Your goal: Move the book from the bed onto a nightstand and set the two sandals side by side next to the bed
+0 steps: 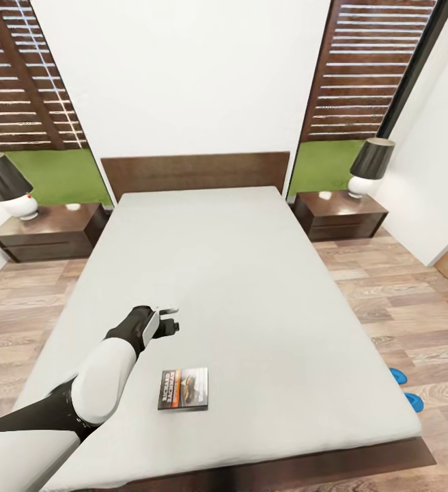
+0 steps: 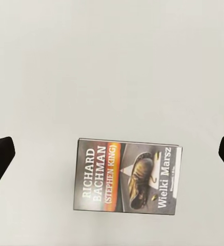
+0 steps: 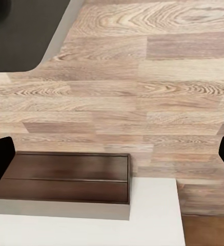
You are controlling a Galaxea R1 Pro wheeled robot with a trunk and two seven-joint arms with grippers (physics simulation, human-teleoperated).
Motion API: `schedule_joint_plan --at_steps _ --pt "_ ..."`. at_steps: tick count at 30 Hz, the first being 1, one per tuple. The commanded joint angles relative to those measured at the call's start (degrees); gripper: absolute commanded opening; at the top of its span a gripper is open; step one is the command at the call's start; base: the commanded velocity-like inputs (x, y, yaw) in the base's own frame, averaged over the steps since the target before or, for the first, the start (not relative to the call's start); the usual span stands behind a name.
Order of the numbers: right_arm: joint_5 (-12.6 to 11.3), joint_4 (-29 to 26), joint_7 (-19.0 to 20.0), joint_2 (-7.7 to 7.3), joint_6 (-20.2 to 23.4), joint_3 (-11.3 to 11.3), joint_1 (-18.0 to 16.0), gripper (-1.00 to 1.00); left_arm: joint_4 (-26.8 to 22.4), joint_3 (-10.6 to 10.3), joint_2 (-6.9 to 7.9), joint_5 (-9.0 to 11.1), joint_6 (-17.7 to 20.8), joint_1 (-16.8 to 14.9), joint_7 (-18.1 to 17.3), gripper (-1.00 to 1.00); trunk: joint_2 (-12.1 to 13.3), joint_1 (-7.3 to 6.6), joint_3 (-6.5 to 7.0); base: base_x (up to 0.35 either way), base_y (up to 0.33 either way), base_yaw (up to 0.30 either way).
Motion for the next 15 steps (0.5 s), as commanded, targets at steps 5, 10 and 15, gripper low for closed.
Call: schedule_joint_plan --at_steps 5,10,15 --pt "0.6 0.1 0.2 -0.04 -0.3 -0.4 0.0 1.00 -0.2 0.2 -0.08 0.2 0.0 0.0 0.3 1.00 -0.1 0.03 -0.56 0.000 0.000 0.000" --pt "0.6 0.1 0.2 -0.05 -0.3 -0.4 0.0 1.00 -0.1 0.2 -0.21 0.3 -0.6 0.0 0.4 1.00 -0.1 0.03 -1.03 0.000 0.000 0.000" --pt "0.6 0.1 0.2 -0.05 -0.4 -0.4 0.0 1.00 -0.1 0.2 -0.23 0.2 -0.8 0.0 0.3 1.00 -0.1 0.03 -1.49 0.000 0.000 0.000"
